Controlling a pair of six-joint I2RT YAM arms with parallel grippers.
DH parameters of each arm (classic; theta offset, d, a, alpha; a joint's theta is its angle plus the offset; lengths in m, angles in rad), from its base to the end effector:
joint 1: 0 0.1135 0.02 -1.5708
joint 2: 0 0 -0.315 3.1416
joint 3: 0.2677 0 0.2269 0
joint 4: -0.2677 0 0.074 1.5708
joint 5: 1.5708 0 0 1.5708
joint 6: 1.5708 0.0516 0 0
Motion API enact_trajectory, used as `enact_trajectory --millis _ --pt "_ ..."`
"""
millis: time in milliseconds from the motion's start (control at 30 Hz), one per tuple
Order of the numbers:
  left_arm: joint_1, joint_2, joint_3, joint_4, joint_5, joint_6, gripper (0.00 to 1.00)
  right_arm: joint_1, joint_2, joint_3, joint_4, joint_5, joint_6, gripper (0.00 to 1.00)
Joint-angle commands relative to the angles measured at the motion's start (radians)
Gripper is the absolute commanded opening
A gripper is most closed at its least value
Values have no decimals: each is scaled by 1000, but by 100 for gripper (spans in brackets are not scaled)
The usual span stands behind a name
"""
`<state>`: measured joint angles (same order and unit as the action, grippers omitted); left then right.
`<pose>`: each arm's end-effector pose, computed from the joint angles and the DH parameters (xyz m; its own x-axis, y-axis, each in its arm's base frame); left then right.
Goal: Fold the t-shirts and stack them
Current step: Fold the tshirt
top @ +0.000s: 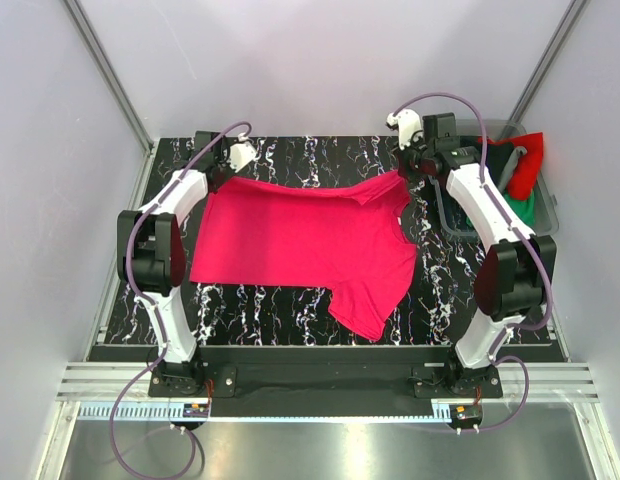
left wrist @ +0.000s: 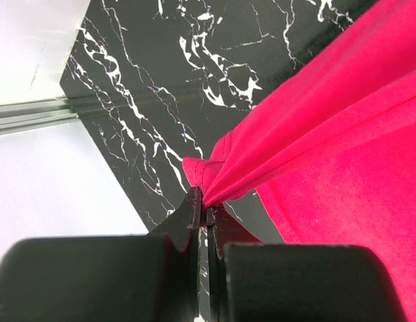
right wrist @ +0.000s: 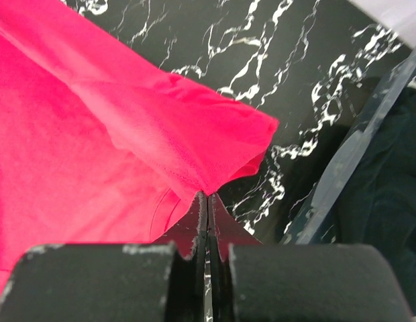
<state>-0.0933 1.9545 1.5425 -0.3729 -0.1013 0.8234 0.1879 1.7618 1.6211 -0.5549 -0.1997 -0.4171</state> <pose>0.4497 -0.0368 0.2844 -0.4626 0.7762 -0.4285 0.5307 0.6295 0.5675 0.3915 0.0849 0.3717 -0.4408 -0.4880 -0.7534 -0.5592 0.8058 -0.1948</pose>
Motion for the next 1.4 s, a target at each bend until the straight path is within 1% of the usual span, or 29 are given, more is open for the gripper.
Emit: enact_trajectory --millis 0,200,400,767,1100,1167,1233,1300,1333,1367 --pt "1 -8 -19 14 11 28 0 7 -76 -23 -11 9 15 0" --pt "7 14 -28 19 0 19 0 7 -94 -53 -19 -1 32 0" --pt "13 15 -47 23 -6 42 0 8 -97 -63 -33 -38 69 0" --pt "44 -32 -148 25 -15 60 0 18 -154 -164 -53 -122 150 0" --pt "47 -51 -225 12 18 57 0 18 -142 -224 -51 -153 156 0" --pt "47 -52 -228 -17 32 54 4 19 -142 -245 -51 -155 153 0" --pt "47 -54 -222 -43 44 40 12 19 -147 -259 -53 -164 153 0" --pt "50 -74 -220 -78 54 31 30 18 -148 -267 -56 -173 158 0" --pt "50 -87 -222 -81 60 23 43 18 -153 -274 -57 -185 159 0" --pt "53 -121 -222 -84 69 17 48 18 -153 -280 -60 -190 158 0"
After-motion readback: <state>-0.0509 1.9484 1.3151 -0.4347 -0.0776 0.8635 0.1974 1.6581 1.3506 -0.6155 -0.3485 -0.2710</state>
